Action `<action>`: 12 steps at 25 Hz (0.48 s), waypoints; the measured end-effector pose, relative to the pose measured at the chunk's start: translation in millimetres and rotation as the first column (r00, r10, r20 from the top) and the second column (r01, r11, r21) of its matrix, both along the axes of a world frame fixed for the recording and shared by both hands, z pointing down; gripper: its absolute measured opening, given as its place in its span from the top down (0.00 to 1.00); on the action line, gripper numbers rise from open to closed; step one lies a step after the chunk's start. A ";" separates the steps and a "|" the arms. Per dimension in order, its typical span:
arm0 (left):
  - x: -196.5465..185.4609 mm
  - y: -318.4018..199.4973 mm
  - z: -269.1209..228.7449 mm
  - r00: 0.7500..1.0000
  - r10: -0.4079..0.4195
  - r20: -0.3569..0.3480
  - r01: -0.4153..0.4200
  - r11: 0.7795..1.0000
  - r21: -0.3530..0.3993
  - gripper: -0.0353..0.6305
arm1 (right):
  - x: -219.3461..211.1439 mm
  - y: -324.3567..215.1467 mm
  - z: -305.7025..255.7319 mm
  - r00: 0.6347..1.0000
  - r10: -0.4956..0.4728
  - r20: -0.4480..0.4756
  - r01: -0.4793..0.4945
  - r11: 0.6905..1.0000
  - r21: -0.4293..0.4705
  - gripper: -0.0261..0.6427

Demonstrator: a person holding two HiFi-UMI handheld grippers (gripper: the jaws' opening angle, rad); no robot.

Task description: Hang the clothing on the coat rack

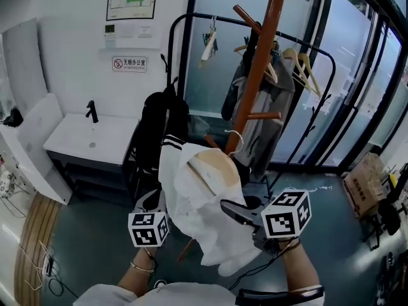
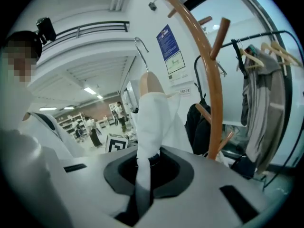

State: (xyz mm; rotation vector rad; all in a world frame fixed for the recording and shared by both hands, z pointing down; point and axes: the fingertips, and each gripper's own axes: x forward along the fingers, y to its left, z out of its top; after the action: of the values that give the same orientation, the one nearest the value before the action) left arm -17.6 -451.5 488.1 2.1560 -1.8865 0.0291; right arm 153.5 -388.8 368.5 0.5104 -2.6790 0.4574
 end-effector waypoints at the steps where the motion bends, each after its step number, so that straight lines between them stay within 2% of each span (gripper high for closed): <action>1: -2.0 -0.1 0.4 1.000 -0.003 -0.004 0.003 1.000 -0.005 0.94 | 3.2 -3.0 -7.6 1.000 0.011 -0.023 -0.010 1.000 0.030 0.90; 5: 0.6 -2.5 -11.1 1.000 0.007 -0.012 -0.007 1.000 0.022 0.94 | 13.7 -13.0 -35.0 0.995 0.037 -0.091 -0.023 0.989 0.149 0.92; 12: 4.3 -1.2 -54.7 0.998 0.054 -0.010 -0.053 0.992 0.117 0.94 | 17.1 -27.3 -57.4 0.990 0.074 -0.120 -0.045 0.973 0.227 0.92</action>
State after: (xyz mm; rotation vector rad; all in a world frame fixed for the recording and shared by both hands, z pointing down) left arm -13.3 -452.7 433.3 2.2769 -1.8660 -0.0858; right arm 170.5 -416.1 311.1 0.6630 -2.6097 0.1332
